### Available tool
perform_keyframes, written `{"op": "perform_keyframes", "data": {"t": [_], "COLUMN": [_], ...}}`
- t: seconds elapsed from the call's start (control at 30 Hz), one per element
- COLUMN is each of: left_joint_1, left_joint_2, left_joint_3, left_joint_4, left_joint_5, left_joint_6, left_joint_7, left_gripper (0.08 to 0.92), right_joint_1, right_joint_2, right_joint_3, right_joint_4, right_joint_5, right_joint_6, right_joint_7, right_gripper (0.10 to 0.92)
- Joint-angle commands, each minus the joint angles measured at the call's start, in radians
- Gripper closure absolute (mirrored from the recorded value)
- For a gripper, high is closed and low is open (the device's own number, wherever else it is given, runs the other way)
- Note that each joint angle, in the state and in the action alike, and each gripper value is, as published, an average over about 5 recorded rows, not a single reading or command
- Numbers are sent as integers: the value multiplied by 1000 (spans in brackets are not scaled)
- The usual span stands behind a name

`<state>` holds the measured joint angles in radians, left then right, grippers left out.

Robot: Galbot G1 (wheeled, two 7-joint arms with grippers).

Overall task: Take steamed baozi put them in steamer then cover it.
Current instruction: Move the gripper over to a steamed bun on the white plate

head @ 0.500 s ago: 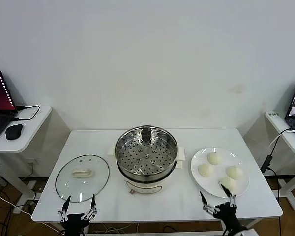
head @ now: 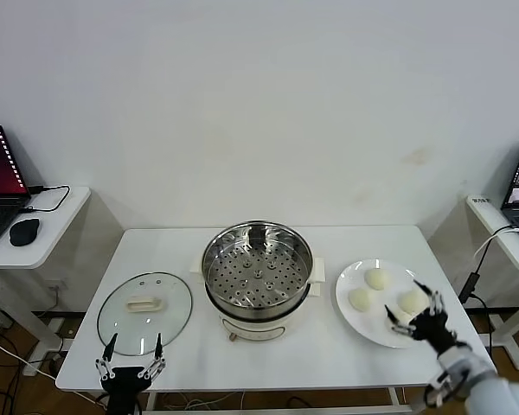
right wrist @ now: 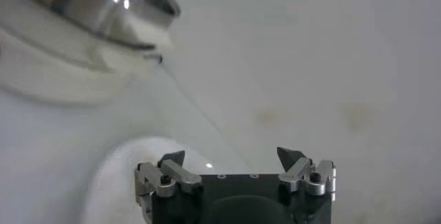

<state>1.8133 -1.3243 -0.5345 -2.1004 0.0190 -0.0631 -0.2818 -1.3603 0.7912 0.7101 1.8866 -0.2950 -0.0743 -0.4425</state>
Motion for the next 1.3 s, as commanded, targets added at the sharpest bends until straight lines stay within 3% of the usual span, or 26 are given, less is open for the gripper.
{"op": "perform_keyframes", "data": {"t": [0.03,0.33,0.53,0.93,1.3], "left_joint_1": [-11,-12,-12,-21,-19], "left_joint_2": [0,-1,-1,9,8], "left_joint_3": [-9,-36,-56,-92,-111], "left_joint_4": [6,4,4,11,15], "left_joint_5": [62,60,56,42,35], "left_joint_6": [4,5,5,7,7], "left_joint_7": [-22,-38,-43,-43,-42], "left_gripper": [177,177,177,177,177], "right_joint_1": [393,963,1166,1330,1302], "right_joint_2": [-337,-351,-318,-122,47], "right_joint_3": [-235,-821,-1086,-1294,-1306], "right_joint_4": [-186,-448,-561,-797,-959], "right_joint_5": [-73,32,38,78,-6], "right_joint_6": [-21,30,57,94,104], "right_joint_7": [-247,-460,-597,-652,-630], "right_gripper": [203,203,203,203,203]}}
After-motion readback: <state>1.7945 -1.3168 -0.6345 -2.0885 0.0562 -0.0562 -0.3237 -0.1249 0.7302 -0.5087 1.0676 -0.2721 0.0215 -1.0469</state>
